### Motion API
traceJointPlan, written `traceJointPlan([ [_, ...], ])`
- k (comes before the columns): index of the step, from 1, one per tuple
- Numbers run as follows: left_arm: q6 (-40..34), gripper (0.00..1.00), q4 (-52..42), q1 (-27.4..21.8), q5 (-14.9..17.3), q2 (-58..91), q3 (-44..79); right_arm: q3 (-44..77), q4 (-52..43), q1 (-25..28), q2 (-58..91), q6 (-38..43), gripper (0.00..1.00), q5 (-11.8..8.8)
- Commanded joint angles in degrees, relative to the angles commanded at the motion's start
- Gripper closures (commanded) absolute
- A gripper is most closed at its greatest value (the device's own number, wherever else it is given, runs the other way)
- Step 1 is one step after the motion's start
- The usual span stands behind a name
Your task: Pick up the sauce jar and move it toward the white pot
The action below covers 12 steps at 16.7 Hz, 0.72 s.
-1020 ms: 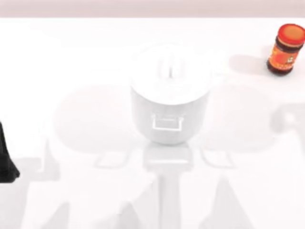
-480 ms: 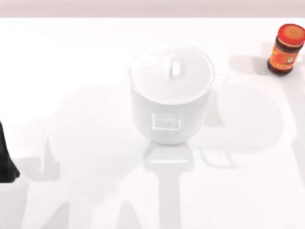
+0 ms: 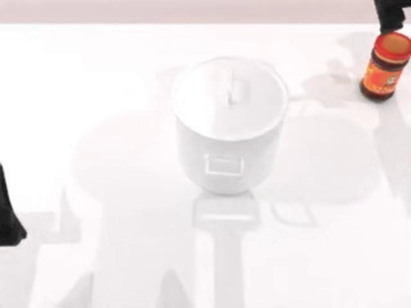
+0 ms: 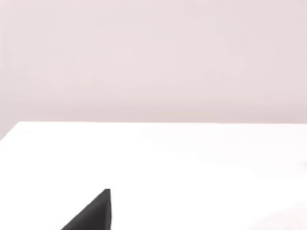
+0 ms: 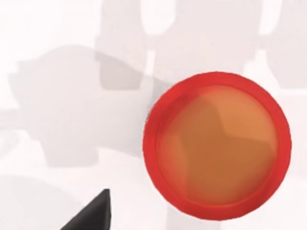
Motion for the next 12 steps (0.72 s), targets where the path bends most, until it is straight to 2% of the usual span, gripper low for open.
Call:
traceJointPlan([
  [5, 0.00, 0.00, 0.00, 0.00, 0.00, 0.00, 0.00, 10.09, -5.11, 0.49, 10.55, -0.91, 0.00, -0.48],
  [12, 0.00, 0.00, 0.00, 0.00, 0.00, 0.00, 0.00, 10.21, -5.00, 0.21, 11.11, -0.94, 0.00, -0.47],
])
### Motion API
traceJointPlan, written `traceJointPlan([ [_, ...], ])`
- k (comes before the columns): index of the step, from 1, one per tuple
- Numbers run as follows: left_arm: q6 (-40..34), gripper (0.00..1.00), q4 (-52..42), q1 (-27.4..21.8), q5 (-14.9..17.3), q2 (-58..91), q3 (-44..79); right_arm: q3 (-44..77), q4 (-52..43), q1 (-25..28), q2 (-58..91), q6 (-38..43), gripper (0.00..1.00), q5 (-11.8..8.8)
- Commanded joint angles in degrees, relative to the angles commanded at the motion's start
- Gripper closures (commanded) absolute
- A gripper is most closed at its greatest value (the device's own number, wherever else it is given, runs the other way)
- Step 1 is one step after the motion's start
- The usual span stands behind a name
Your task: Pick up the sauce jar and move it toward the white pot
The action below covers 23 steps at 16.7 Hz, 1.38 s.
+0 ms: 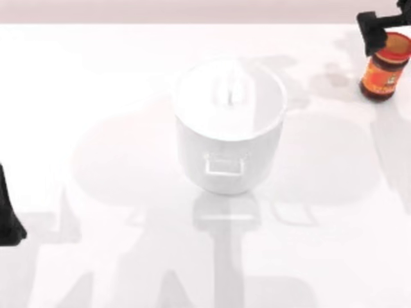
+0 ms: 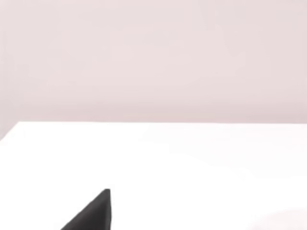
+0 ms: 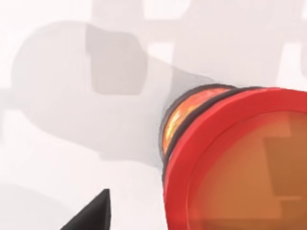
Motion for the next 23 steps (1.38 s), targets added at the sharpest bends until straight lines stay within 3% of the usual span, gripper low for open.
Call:
traceJointPlan([
  [10, 0.00, 0.00, 0.00, 0.00, 0.00, 0.00, 0.00, -3.23, 7.14, 0.54, 3.79, 0.24, 0.00, 0.10],
  [23, 0.00, 0.00, 0.00, 0.00, 0.00, 0.00, 0.00, -3.23, 7.14, 0.54, 3.79, 0.24, 0.98, 0.10],
])
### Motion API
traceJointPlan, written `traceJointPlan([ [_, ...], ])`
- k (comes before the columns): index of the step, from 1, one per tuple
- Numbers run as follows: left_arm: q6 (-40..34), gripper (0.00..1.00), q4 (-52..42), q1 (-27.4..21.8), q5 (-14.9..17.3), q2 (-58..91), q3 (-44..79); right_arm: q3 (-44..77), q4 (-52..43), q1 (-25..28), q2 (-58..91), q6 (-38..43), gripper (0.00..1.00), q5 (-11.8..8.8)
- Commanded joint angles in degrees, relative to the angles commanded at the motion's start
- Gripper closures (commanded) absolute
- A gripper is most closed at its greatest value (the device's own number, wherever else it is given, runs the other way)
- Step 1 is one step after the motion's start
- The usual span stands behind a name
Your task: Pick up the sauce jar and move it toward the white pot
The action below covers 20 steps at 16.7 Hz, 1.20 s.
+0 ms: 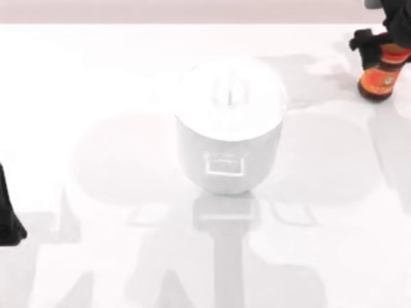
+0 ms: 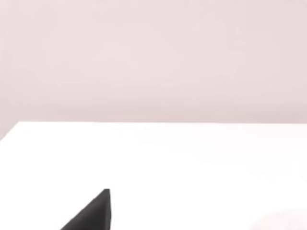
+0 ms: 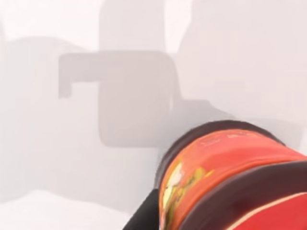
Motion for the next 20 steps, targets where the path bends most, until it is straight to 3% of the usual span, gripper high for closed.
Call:
traceJointPlan([
  [11, 0.00, 0.00, 0.00, 0.00, 0.00, 0.00, 0.00, -0.87, -0.02, -0.07, -0.92, 0.00, 1.00, -0.05],
  [20, 0.00, 0.00, 0.00, 0.00, 0.00, 0.00, 0.00, -24.06, -0.93, 0.78, -25.39, 0.42, 1.00, -0.20],
])
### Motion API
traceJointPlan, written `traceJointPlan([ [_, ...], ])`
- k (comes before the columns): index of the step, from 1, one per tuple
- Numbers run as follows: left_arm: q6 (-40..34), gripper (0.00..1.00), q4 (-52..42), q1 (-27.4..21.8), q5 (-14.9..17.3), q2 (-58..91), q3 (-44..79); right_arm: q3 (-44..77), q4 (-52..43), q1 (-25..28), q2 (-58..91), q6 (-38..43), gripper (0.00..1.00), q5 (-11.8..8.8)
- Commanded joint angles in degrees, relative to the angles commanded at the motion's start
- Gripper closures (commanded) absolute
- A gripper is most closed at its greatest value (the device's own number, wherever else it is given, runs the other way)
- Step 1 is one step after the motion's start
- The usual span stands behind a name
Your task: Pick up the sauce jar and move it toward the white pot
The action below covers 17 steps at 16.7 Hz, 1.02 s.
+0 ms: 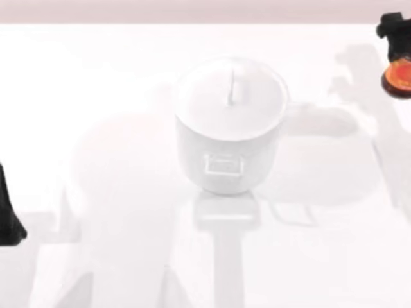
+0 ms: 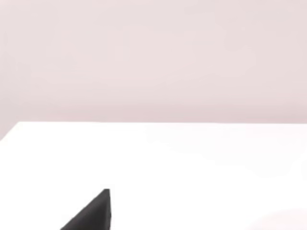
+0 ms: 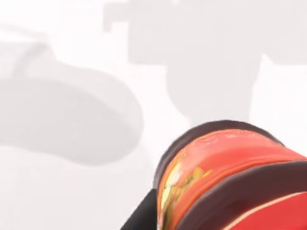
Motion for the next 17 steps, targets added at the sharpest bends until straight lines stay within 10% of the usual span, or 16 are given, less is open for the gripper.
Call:
traceJointPlan([
  [9, 0.00, 0.00, 0.00, 0.00, 0.00, 0.00, 0.00, -5.45, 0.34, 0.67, -5.02, 1.07, 1.00, 0.24],
  [17, 0.00, 0.00, 0.00, 0.00, 0.00, 0.00, 0.00, -23.84, 11.12, 13.21, -11.42, 21.53, 1.00, 6.25],
])
